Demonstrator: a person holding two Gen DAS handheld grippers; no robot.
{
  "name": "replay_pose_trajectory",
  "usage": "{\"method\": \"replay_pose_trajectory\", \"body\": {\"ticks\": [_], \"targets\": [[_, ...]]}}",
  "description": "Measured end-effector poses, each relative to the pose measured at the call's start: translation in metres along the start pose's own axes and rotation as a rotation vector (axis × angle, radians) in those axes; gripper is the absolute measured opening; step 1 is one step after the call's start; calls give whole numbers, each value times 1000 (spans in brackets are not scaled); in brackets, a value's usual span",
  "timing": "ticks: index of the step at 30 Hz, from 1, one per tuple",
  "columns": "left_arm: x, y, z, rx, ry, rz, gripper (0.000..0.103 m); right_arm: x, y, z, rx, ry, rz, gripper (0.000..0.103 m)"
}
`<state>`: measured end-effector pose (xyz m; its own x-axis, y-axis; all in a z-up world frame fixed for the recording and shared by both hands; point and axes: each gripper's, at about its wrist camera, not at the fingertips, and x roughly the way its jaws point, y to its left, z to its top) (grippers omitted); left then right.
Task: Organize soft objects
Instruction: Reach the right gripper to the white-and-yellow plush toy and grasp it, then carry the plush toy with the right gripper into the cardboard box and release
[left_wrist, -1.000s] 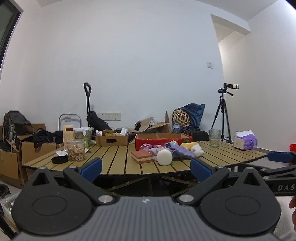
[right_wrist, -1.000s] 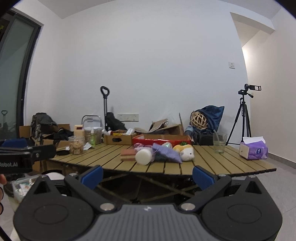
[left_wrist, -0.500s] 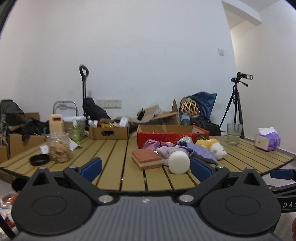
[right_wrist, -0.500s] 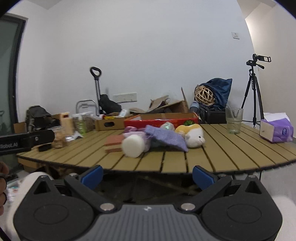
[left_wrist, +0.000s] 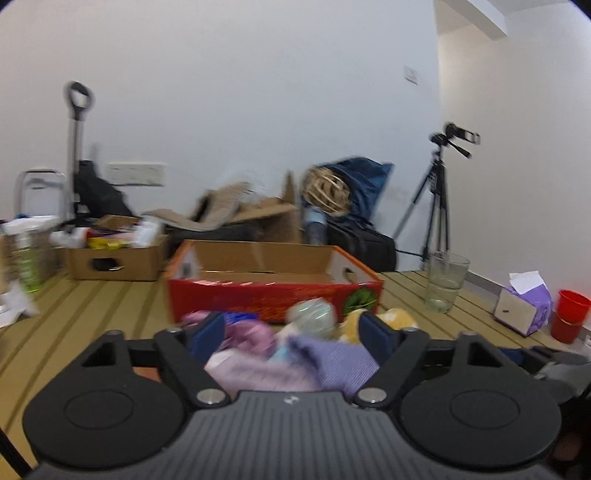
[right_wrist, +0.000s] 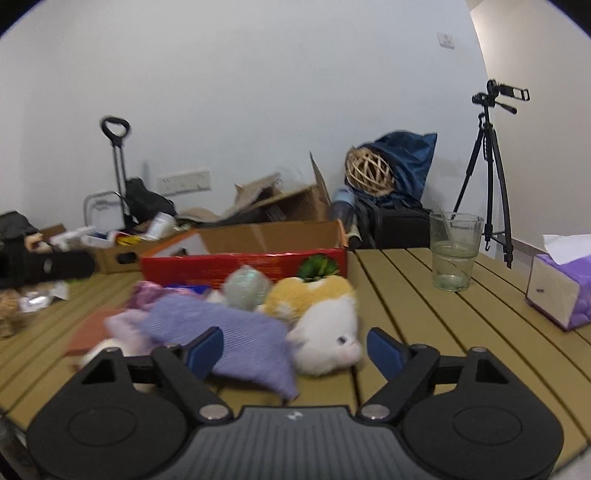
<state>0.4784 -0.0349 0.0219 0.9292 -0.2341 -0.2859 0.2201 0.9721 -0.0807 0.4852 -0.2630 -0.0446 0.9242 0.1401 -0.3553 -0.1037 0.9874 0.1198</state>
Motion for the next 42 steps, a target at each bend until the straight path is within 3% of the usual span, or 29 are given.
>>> {"method": "replay_pose_trajectory", "body": {"ticks": [5,6,9,15,16,23,28,32,37,40,42], "targets": [[90,-16,22,2,148,-138,63,59,-11,13,-37,109,-6,73],[108,-21,22,9,189,-140,58,71,-10,14,-64,139,-2,70],[154,-28,16,10,325,-165,57,93,-14,13,-103,185,-5,57],[200,-23,7,-91,499,-280,56,106,-45,14,42,235,72,52],[203,-25,6,-90,500,-295,48,107,-48,14,56,234,83,51],[189,-29,16,-79,397,-320,47,94,-48,24,38,175,94,49],[179,-18,48,-126,335,-333,47,85,-42,53,15,124,130,49],[188,0,92,-171,291,-346,47,93,-37,98,-20,93,167,49],[249,28,133,-169,269,-315,48,157,-28,165,-36,123,181,49],[299,50,135,-200,326,-307,50,218,-27,187,-24,188,157,49],[330,65,126,-226,373,-235,51,258,-26,191,-12,239,136,48]]}}
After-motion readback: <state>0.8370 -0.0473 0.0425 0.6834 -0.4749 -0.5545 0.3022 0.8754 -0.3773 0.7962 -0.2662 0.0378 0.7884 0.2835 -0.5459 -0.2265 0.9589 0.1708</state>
